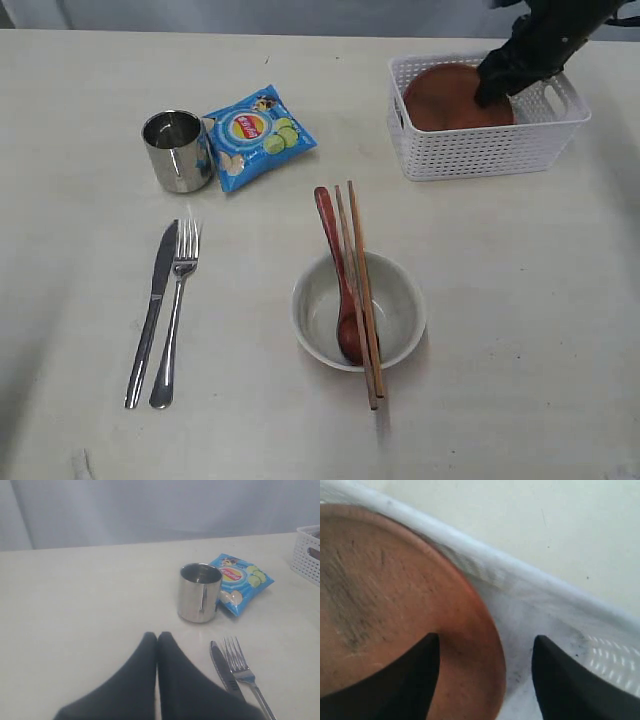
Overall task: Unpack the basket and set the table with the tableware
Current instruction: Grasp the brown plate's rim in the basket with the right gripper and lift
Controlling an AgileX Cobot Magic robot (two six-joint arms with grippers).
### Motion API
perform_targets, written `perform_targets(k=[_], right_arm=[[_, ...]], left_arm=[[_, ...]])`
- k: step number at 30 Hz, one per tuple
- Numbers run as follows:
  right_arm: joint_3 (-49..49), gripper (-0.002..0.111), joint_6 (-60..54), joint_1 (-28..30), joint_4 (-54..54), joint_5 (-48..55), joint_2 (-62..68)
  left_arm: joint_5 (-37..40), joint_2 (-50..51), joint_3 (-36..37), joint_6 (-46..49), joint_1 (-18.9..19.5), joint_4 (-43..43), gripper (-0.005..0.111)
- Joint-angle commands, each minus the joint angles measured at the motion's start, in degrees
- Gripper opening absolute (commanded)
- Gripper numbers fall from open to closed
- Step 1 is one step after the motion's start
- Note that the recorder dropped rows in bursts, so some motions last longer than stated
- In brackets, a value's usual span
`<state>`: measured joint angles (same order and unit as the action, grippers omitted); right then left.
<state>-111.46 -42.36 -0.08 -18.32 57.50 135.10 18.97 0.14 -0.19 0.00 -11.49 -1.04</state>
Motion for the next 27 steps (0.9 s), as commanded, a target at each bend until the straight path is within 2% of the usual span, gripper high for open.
perform_targets(k=[1, 5, 7, 8, 11, 12, 18, 27], right_arm=[[-0.4, 0.053, -2.2, -1.1, -1.3, 0.0, 0.0], [-0.4, 0.053, -1.9, -1.5, -1.4, 0.0, 0.0], [-0.4, 0.046, -1.8, -1.5, -1.0, 0.5, 0.5], [-0.4, 0.032, -1.8, -1.5, -0.5, 1.1, 0.6], [-0.4, 0.005, -1.9, -1.5, -0.5, 1.2, 0.5], [-0.5, 0.000, -1.9, -1.5, -0.5, 1.2, 0.4], [-4.0, -0.001, 1.3, -1.5, 1.6, 3.6, 0.0], [-4.5, -0.001, 18.5, -0.1, 23.2, 2.5, -4.5]], left_arm=[[-0.4, -0.1, 0.2, 0.0, 0.1, -0.6, 0.000], [-0.4, -0.1, 0.2, 0.0, 0.1, -0.6, 0.000], [-0.4, -0.1, 0.2, 0.0, 0.1, -0.6, 0.000], [-0.4, -0.1, 0.2, 0.0, 0.1, -0.6, 0.000], [-0.4, -0.1, 0.2, 0.0, 0.1, -0.6, 0.000], [-0.4, -0.1, 0.2, 0.0, 0.1, -0.6, 0.000], [-0.4, -0.1, 0.2, 0.0, 0.1, -0.6, 0.000], [-0.4, -0.1, 0.2, 0.0, 0.1, -0.1, 0.000]])
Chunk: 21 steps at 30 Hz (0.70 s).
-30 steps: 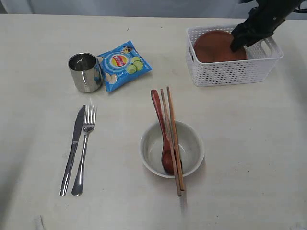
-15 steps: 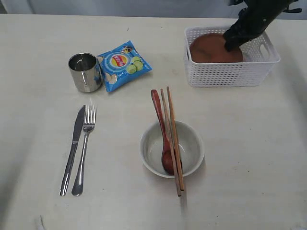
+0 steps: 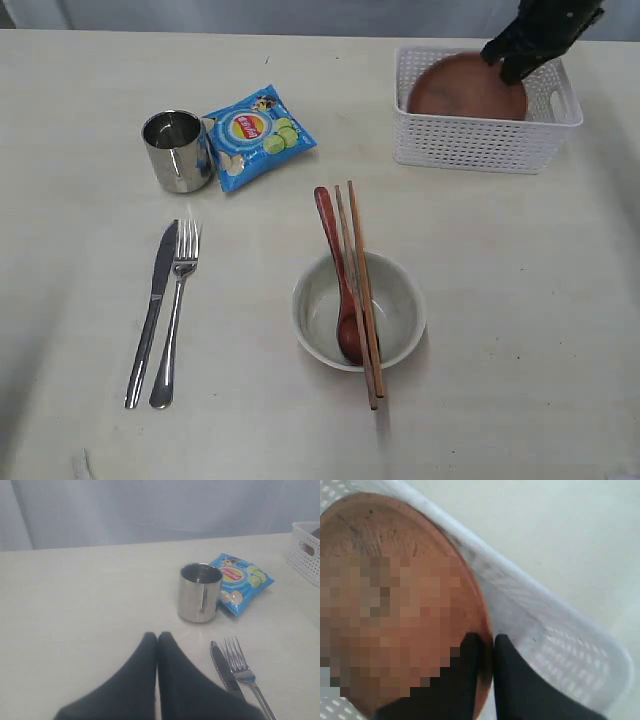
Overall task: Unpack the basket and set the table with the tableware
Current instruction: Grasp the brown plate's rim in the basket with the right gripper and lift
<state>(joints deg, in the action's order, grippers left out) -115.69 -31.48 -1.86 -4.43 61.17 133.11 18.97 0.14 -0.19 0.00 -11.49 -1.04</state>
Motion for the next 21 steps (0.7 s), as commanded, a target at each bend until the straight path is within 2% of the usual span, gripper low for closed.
perform_targets(k=[1, 11, 15, 21], right_arm=[[-0.2, -0.001, 9.2, 2.2, 10.8, -1.2, -2.9], [1.2, -0.001, 19.4, 9.2, 15.1, 4.0, -7.0], [6.3, -0.001, 22.8, 11.9, 18.7, 2.4, -10.4], [12.3, -0.001, 22.5, 14.4, 15.6, -2.1, -15.8]], left_arm=[[-0.4, -0.1, 0.2, 0.0, 0.1, -0.1, 0.000], [-0.4, -0.1, 0.2, 0.0, 0.1, -0.1, 0.000], [-0.4, -0.1, 0.2, 0.0, 0.1, -0.1, 0.000], [-0.4, -0.1, 0.2, 0.0, 0.1, -0.1, 0.000]])
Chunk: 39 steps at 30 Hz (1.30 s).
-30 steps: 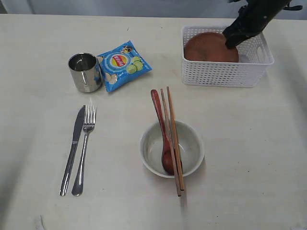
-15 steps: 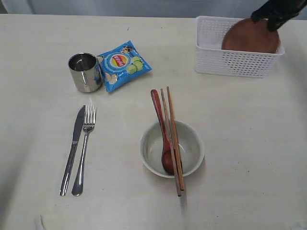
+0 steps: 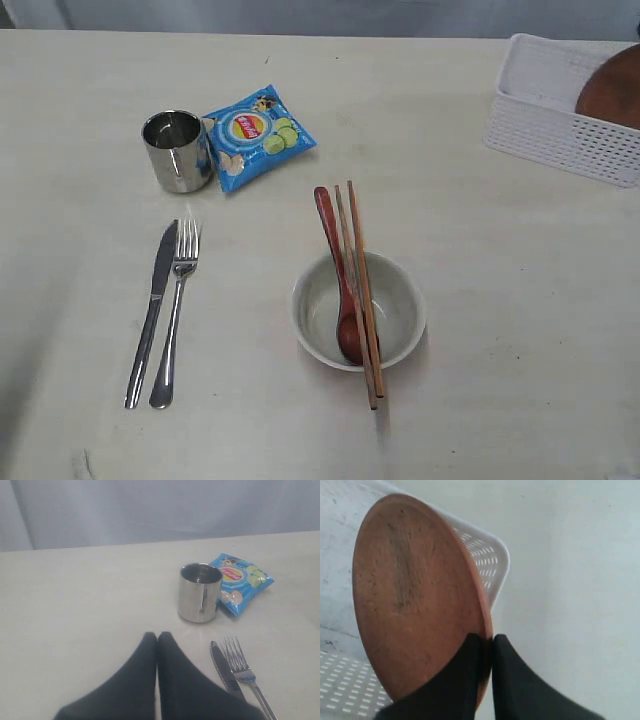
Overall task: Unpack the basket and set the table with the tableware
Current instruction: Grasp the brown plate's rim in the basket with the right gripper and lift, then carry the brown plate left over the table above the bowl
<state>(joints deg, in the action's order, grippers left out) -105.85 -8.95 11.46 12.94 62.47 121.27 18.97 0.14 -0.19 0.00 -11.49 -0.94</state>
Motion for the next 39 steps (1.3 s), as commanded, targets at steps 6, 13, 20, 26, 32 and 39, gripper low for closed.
perform_targets(k=[6, 13, 20, 26, 32, 39], right_arm=[[2.5, -0.001, -3.3, 1.0, -10.3, -4.7, -9.1], [2.9, -0.001, -9.0, 1.0, -34.7, -2.4, -15.8], [5.3, -0.001, -10.8, -3.9, -45.2, 3.9, -16.4], [12.8, -0.001, -10.4, -12.7, -43.4, -1.8, -16.3], [13.9, -0.001, -6.7, -19.6, -41.1, -9.5, -13.4], [13.9, -0.001, -1.1, -23.2, -35.0, -13.2, -7.6]], left_arm=[[-0.4, -0.1, 0.2, 0.0, 0.1, -0.2, 0.000], [-0.4, -0.1, 0.2, 0.0, 0.1, -0.2, 0.000], [-0.4, -0.1, 0.2, 0.0, 0.1, -0.2, 0.000], [-0.4, -0.1, 0.2, 0.0, 0.1, -0.2, 0.000], [-0.4, -0.1, 0.2, 0.0, 0.1, -0.2, 0.000], [-0.4, -0.1, 0.2, 0.0, 0.1, -0.2, 0.000]])
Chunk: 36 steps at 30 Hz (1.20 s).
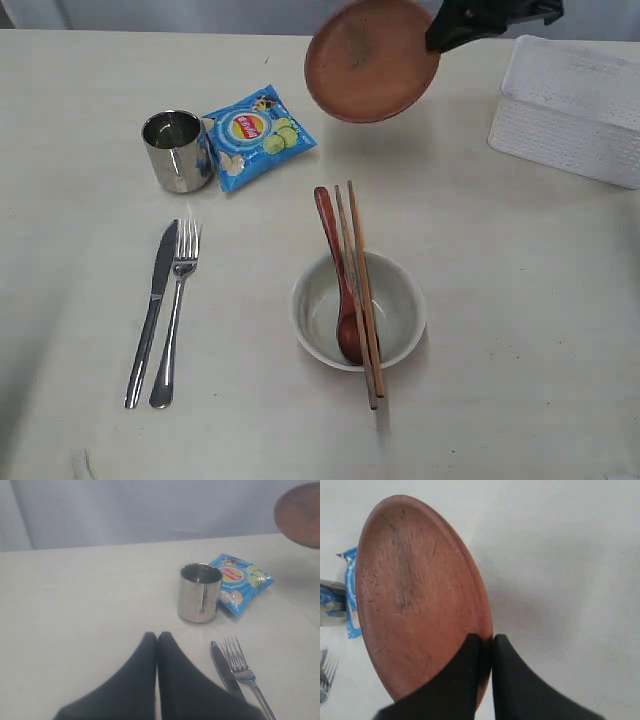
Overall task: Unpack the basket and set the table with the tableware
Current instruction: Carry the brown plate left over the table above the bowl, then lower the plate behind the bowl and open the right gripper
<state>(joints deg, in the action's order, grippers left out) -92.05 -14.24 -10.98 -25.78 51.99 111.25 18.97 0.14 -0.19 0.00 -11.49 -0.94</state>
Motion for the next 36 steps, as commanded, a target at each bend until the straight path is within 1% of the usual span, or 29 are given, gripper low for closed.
perform_targets(k=[1, 8, 18, 22, 26, 29, 31, 36], right_arm=[[0.2, -0.001, 4.7, -0.8, 3.6, -2.7, 3.0], [0.2, -0.001, 5.1, -1.2, 3.0, 1.4, 8.3], [0.2, -0.001, 4.9, -1.2, 3.3, 1.5, 11.6], [0.2, -0.001, 4.9, -1.2, 5.0, 1.6, 11.6], [0.2, -0.001, 6.5, -1.2, 10.0, 2.5, 11.6], [0.2, 0.000, 6.1, -1.2, 10.8, 3.7, 11.6], [0.2, 0.000, 5.2, -1.2, 9.9, 4.2, 11.6], [0.2, 0.000, 2.4, -1.2, 2.1, 4.2, 11.7]], left_arm=[[-0.4, -0.1, 0.2, 0.0, 0.1, -0.2, 0.000], [-0.4, -0.1, 0.2, 0.0, 0.1, -0.2, 0.000], [-0.4, -0.1, 0.2, 0.0, 0.1, -0.2, 0.000], [-0.4, -0.1, 0.2, 0.0, 0.1, -0.2, 0.000], [-0.4, -0.1, 0.2, 0.0, 0.1, -0.2, 0.000], [-0.4, -0.1, 0.2, 0.0, 0.1, -0.2, 0.000], [-0.4, -0.1, 0.2, 0.0, 0.1, -0.2, 0.000], [-0.4, -0.1, 0.2, 0.0, 0.1, -0.2, 0.000]])
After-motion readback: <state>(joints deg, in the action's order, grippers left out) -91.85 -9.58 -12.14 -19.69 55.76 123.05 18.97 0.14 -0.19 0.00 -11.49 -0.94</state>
